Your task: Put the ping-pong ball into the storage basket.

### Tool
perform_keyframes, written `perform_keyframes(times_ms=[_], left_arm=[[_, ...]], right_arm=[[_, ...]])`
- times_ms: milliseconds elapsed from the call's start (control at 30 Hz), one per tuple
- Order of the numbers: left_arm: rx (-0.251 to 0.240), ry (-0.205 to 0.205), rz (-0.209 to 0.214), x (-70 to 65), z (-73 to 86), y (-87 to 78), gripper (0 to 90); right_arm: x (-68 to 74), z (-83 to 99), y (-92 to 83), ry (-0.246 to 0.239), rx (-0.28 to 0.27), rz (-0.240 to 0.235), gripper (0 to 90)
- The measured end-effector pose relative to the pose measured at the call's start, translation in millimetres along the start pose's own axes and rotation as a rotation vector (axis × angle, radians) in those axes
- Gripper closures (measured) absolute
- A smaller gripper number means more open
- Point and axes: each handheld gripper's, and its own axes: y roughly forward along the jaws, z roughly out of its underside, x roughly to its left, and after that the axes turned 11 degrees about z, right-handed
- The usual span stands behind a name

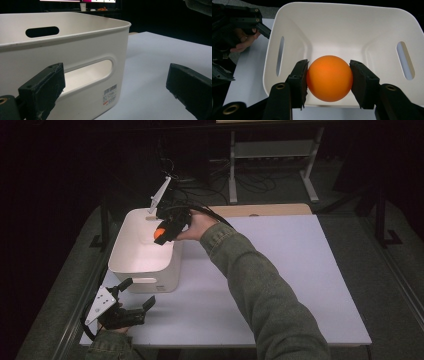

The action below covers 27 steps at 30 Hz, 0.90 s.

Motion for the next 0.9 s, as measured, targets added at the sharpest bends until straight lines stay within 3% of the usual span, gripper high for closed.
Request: perform_keyframes(times_ms=[900], left_arm=[[0.003,0.001,-0.002,0.3,0.1,-0.1,1.6]], right_arm=[[0.3,-9.4,33.5,-0.006,0.028,-0.025,49.6]])
